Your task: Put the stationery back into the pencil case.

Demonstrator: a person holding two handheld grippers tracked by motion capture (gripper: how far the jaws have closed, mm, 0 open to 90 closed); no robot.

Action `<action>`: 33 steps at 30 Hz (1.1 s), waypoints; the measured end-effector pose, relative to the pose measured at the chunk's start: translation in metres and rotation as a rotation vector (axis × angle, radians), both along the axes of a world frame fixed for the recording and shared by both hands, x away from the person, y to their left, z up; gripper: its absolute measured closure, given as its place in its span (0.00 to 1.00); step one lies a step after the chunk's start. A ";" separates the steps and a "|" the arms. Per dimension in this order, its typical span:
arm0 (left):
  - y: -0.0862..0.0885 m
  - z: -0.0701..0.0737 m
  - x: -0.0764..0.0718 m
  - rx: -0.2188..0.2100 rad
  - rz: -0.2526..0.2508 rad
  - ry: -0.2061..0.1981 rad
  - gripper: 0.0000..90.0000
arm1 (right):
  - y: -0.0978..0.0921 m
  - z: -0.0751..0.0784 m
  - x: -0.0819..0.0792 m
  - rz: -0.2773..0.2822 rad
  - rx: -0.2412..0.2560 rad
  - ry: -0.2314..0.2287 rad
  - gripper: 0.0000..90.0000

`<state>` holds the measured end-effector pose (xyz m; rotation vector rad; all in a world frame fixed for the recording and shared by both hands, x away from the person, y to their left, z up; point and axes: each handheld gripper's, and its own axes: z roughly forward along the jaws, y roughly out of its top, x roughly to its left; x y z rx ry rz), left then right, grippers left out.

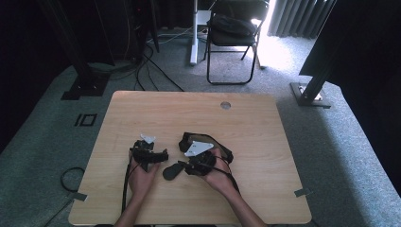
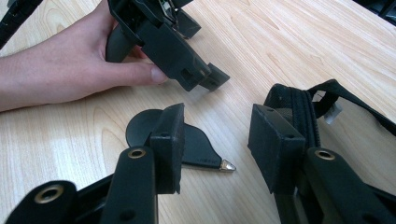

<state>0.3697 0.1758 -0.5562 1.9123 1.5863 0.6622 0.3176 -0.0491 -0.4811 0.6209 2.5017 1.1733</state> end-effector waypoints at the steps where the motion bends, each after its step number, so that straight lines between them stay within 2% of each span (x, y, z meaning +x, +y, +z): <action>1: 0.000 0.000 0.000 0.000 0.000 0.000 0.01 | 0.000 0.000 0.000 0.000 0.000 0.000 0.62; 24: 0.000 0.000 0.000 0.002 0.000 0.002 0.01 | 0.018 -0.010 -0.002 0.018 0.001 0.021 0.64; 33: 0.000 0.000 0.000 0.001 0.000 0.002 0.01 | 0.023 -0.018 -0.002 0.027 -0.007 0.044 0.64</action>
